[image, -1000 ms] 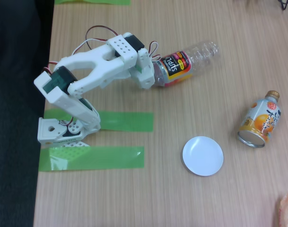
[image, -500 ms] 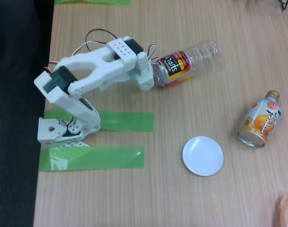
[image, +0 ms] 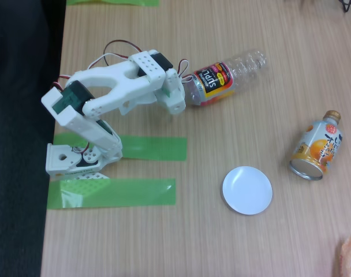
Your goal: Pick up the plastic bottle and stand it up on the white place
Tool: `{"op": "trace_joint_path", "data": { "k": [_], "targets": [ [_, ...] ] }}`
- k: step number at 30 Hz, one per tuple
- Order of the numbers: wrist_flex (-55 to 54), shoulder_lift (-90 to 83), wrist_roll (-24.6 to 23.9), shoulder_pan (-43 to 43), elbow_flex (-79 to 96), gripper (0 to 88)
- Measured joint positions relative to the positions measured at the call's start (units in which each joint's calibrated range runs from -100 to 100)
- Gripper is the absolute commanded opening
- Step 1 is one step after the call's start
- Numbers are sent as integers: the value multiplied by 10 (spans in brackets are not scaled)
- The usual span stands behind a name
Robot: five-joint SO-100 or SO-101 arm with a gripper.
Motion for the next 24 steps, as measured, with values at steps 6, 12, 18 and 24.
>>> {"op": "trace_joint_path", "data": {
  "k": [6, 12, 18, 24],
  "targets": [
    [-37, 0, -1, 0, 3, 222],
    [-48, 0, -1, 0, 4, 100],
    [-48, 0, 2, -1, 4, 37],
    [-48, 0, 1, -1, 4, 32]
  ]
}}
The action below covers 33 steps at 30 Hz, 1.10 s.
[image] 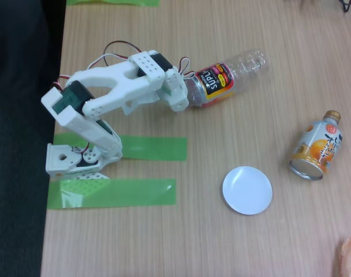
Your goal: Pick up the plastic bottle and stand it up on the white place
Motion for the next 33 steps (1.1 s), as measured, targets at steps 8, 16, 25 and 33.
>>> {"op": "trace_joint_path", "data": {
  "k": [8, 16, 25, 33],
  "targets": [
    [0, 0, -16, -3, -14, 35],
    [0, -51, -128, -40, -126, 35],
    [0, -130, -330, -37, -277, 32],
    [0, -227, -537, 30, -361, 32]
  ]
}}
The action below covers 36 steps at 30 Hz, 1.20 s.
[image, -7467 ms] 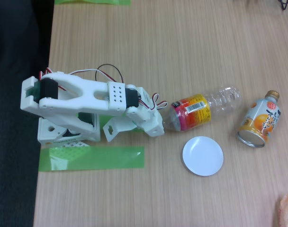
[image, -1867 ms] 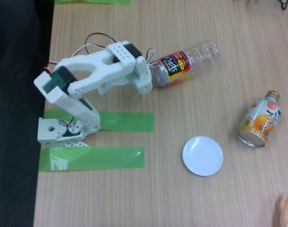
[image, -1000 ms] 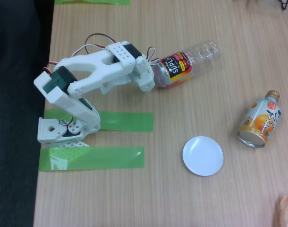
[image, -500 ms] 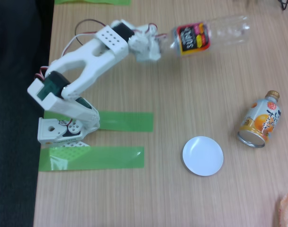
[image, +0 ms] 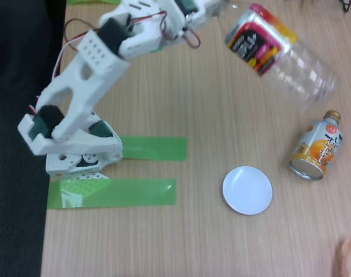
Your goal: Pick up the plastic bottle and stand it up on the white place
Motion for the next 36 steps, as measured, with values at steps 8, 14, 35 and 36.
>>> {"op": "trace_joint_path", "data": {
  "k": [8, 14, 35, 36],
  "targets": [
    [4, -126, -72, 134, 32, 32],
    [4, -253, -75, 217, 123, 31],
    [-26, -447, -314, 229, 255, 10],
    [-42, -447, -321, 228, 256, 10]
  ]
}}
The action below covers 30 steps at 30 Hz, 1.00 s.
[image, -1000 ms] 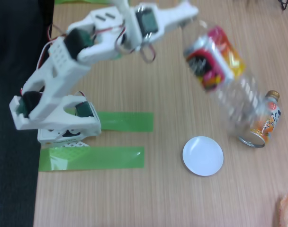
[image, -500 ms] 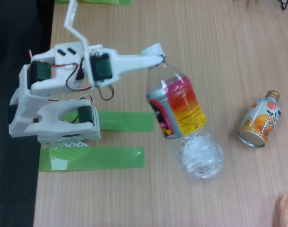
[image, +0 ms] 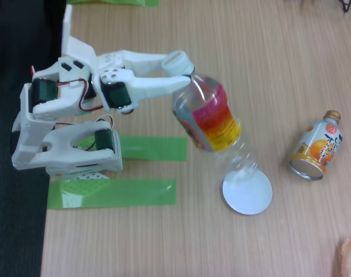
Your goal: Pick up the plastic bottle and stand it up on the white place
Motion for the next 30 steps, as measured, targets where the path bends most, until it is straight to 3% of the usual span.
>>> {"op": "trace_joint_path", "data": {
  "k": [6, 17, 30],
  "targets": [
    [-60, 49, -8, -28, -3, 13],
    [-60, 328, -8, -48, -119, 14],
    [-67, 364, -13, 40, -121, 14]
  ]
}}
